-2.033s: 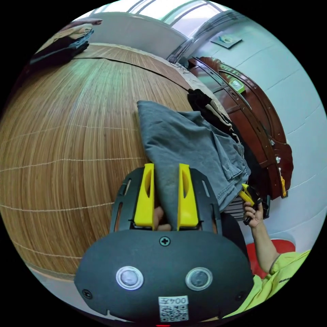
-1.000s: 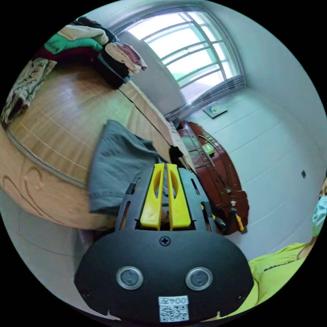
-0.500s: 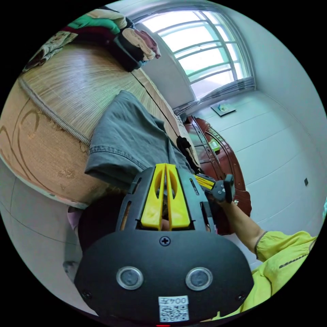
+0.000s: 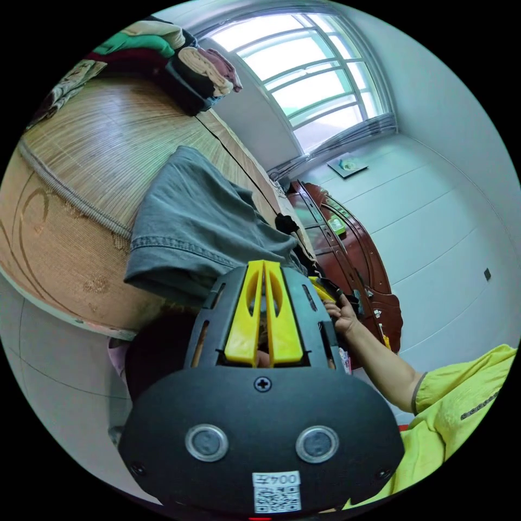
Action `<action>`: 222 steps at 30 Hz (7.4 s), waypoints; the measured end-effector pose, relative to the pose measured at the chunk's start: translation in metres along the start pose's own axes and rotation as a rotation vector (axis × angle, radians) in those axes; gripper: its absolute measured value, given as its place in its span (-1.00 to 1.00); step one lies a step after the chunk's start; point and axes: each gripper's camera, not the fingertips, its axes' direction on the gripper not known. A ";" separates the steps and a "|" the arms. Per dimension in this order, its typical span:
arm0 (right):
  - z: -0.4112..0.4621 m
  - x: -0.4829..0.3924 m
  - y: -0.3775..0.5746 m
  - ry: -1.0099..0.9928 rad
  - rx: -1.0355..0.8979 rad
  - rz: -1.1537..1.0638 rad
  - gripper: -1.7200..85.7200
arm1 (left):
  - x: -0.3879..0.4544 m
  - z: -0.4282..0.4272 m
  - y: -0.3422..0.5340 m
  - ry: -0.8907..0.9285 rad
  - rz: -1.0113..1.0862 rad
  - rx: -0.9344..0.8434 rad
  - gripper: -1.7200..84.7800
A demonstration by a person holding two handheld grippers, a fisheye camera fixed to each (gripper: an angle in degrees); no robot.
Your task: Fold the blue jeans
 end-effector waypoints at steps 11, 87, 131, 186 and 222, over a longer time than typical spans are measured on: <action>0.045 -0.081 0.036 0.437 -0.069 -0.526 -0.72 | -0.007 -0.022 0.004 0.011 0.010 -0.044 -0.96; 0.050 0.010 0.106 0.376 -0.149 -0.510 -0.87 | -0.021 0.097 0.138 -0.866 0.517 -0.173 -0.80; 0.029 0.003 0.121 0.306 -0.132 -0.501 -0.90 | 0.036 0.267 -0.103 -0.947 0.506 -0.299 -0.95; 0.068 -0.063 -0.041 0.346 -0.032 -0.509 -0.80 | 0.053 0.271 -0.090 -0.764 0.555 -0.281 -0.95; 0.063 -0.022 -0.120 0.188 -0.121 -0.469 -0.91 | 0.026 0.244 -0.097 -0.559 0.467 -0.337 -0.96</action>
